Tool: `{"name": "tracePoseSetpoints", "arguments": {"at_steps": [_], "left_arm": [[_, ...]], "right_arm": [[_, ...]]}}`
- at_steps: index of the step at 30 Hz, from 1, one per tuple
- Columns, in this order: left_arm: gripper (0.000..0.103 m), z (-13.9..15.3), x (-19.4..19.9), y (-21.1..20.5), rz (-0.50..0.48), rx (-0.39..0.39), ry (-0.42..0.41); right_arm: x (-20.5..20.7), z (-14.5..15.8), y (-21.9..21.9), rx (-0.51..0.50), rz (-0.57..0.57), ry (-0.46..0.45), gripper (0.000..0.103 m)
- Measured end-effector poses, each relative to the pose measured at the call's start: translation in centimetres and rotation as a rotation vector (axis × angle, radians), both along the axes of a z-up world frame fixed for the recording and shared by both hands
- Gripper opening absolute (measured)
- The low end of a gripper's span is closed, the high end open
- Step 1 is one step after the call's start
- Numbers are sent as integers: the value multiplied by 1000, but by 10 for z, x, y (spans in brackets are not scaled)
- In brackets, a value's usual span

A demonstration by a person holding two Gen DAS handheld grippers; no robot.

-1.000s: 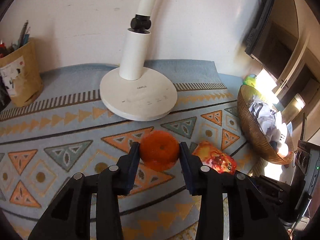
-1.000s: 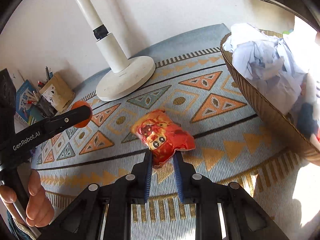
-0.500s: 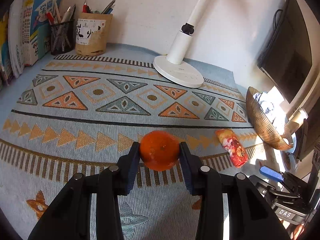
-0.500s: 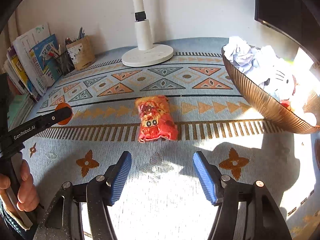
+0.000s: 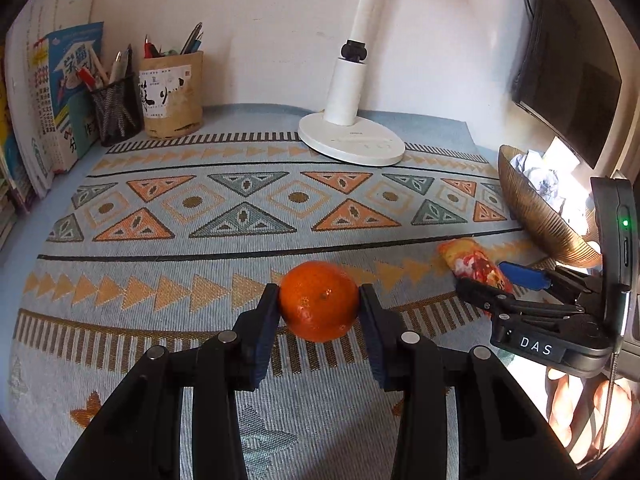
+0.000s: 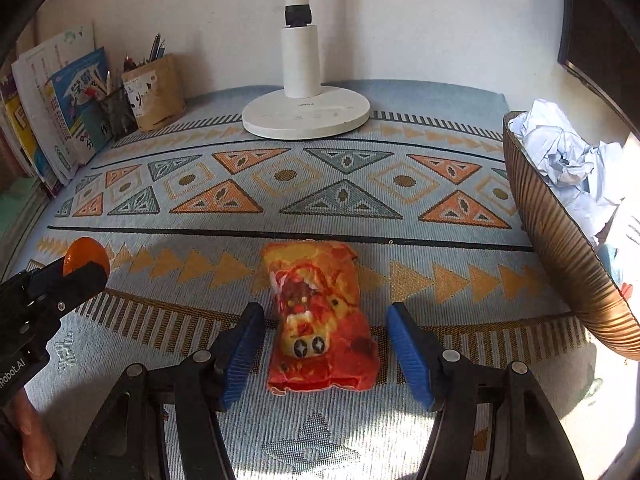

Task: Organize objects
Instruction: 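Carry the orange and snack bag over the amber bowl, then open both tools to drop the orange and snack bag into the bowl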

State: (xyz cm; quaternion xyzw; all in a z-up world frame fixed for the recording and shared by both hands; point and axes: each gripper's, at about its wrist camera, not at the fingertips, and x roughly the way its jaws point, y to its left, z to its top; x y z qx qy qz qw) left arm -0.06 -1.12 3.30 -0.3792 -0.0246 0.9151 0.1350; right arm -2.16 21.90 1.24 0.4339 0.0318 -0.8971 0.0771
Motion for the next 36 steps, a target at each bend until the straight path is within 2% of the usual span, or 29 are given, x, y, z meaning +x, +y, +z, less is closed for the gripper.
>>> {"name": "tracePoseSetpoints", "arguments": {"at_steps": [1, 3, 8, 11, 13, 15, 19, 23, 26, 28, 31, 33, 36], "left_arm": [[36, 0, 0, 1, 1, -8, 3], [36, 0, 1, 3, 10, -28, 9], [36, 1, 5, 12, 28, -101, 30], [36, 8, 7, 19, 17, -116, 34], [36, 23, 7, 29, -3, -83, 46], [36, 49, 6, 48, -44, -51, 91], [36, 102, -5, 105, -169, 18, 166], [36, 139, -24, 170, -288, 69, 210], [36, 151, -40, 219, -342, 65, 238], [36, 150, -53, 248, -385, 76, 220], [36, 138, -70, 285, -419, 58, 195], [37, 126, -84, 303, -397, 26, 175], [37, 109, -100, 319, -396, 46, 119]], "right_arm": [[0, -1, -1, 2, 7, -3, 47], [2, -1, -4, 17, 4, 16, 40], [19, 13, 0, -4, -10, 114, 39], [30, 25, 18, -95, -15, 107, 38], [39, 44, 41, -190, -37, 116, 38], [48, 73, 66, -235, -72, 177, 38], [61, 136, 124, -239, -180, 337, 39], [55, 171, 186, -229, -317, 422, 39], [39, 176, 228, -250, -413, 413, 39], [25, 172, 251, -265, -459, 385, 39], [4, 159, 274, -282, -502, 338, 39], [-8, 150, 283, -288, -517, 310, 39], [-23, 140, 293, -274, -508, 273, 39]]}}
